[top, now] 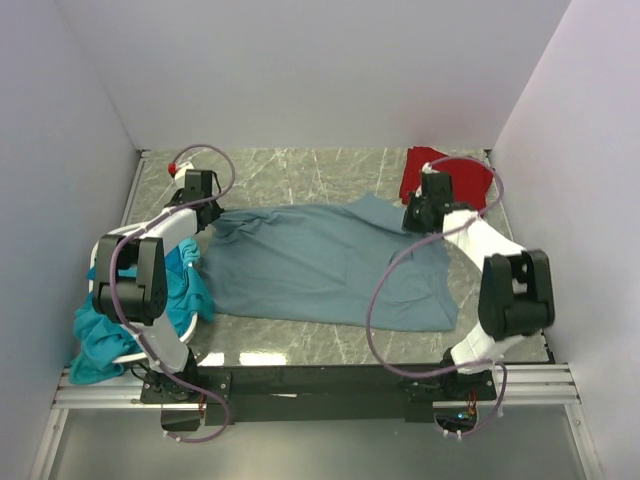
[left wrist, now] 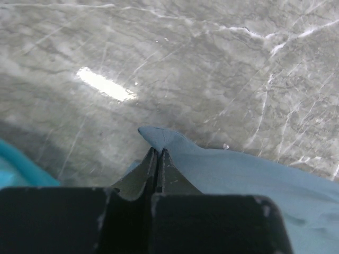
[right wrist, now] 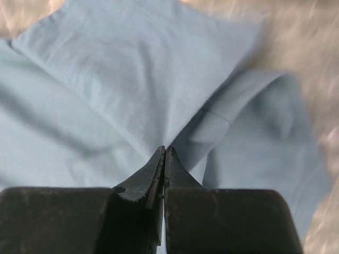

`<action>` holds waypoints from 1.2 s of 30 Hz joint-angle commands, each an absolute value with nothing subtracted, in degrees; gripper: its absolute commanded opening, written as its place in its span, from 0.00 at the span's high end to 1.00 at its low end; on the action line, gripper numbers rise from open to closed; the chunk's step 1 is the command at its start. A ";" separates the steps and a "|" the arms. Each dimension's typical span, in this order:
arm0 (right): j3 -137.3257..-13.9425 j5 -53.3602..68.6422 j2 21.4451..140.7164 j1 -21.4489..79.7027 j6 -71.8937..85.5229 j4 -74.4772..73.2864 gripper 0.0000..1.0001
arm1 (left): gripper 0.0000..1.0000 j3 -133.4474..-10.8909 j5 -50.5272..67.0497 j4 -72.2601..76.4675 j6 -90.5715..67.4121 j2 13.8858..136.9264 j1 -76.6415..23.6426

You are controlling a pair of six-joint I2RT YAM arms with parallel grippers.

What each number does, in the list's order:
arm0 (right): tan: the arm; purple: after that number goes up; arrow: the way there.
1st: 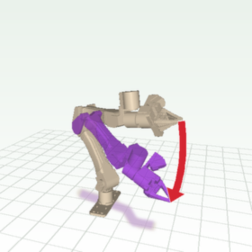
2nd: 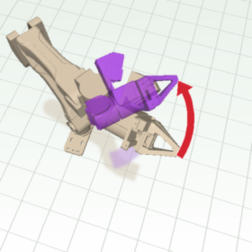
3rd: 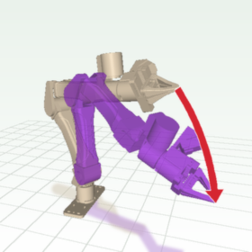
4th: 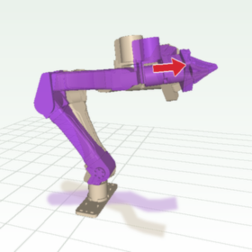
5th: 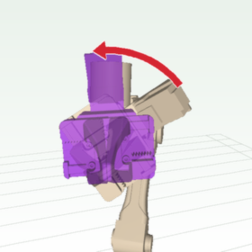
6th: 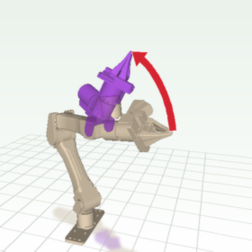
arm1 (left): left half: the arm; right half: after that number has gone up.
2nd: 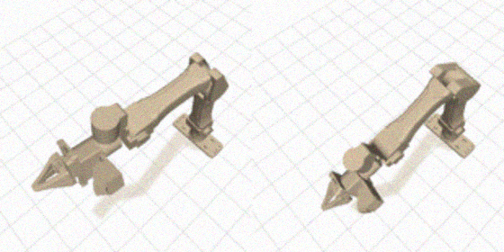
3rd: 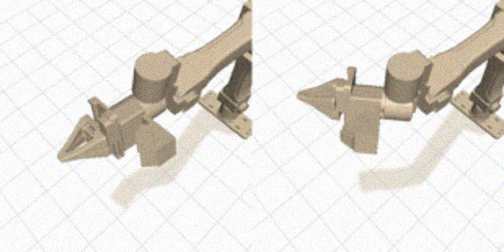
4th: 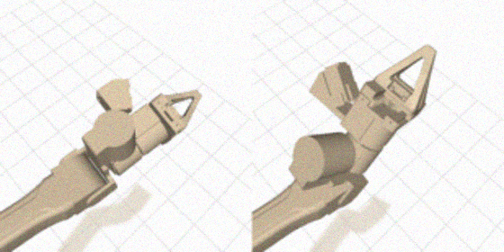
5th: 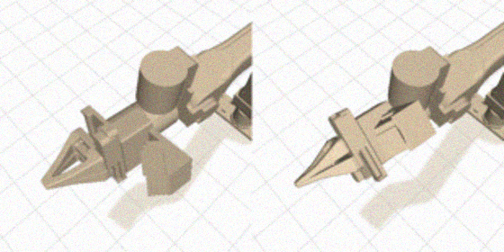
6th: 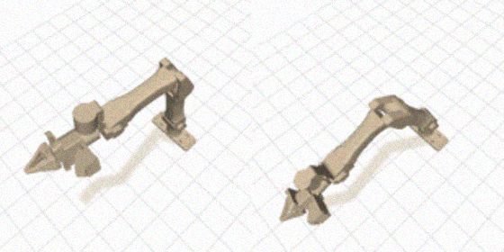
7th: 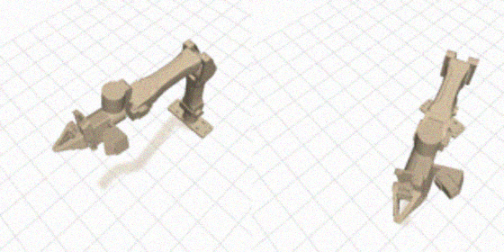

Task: Fold and stack the t-shirts
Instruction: Fold the tshirt

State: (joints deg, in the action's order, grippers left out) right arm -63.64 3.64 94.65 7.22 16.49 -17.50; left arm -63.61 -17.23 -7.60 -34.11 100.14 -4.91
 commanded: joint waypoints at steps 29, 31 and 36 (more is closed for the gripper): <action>-54.84 -3.61 85.77 8.97 23.03 -12.49 0.47 | 1.00 -57.30 -16.52 -2.46 -34.72 91.76 -3.34; -56.33 -3.34 88.67 8.00 23.03 -12.22 0.48 | 1.00 -57.22 -16.35 -2.29 -34.72 91.76 -3.34; -58.27 -3.77 93.33 6.59 23.64 -12.39 0.49 | 1.00 -57.57 -15.73 -2.46 -34.63 92.29 -3.34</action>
State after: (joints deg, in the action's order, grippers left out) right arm -55.18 -3.27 91.98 7.53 23.14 -13.91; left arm -57.43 -16.34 -4.10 -34.30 94.30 -3.70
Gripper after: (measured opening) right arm 0.512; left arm 0.015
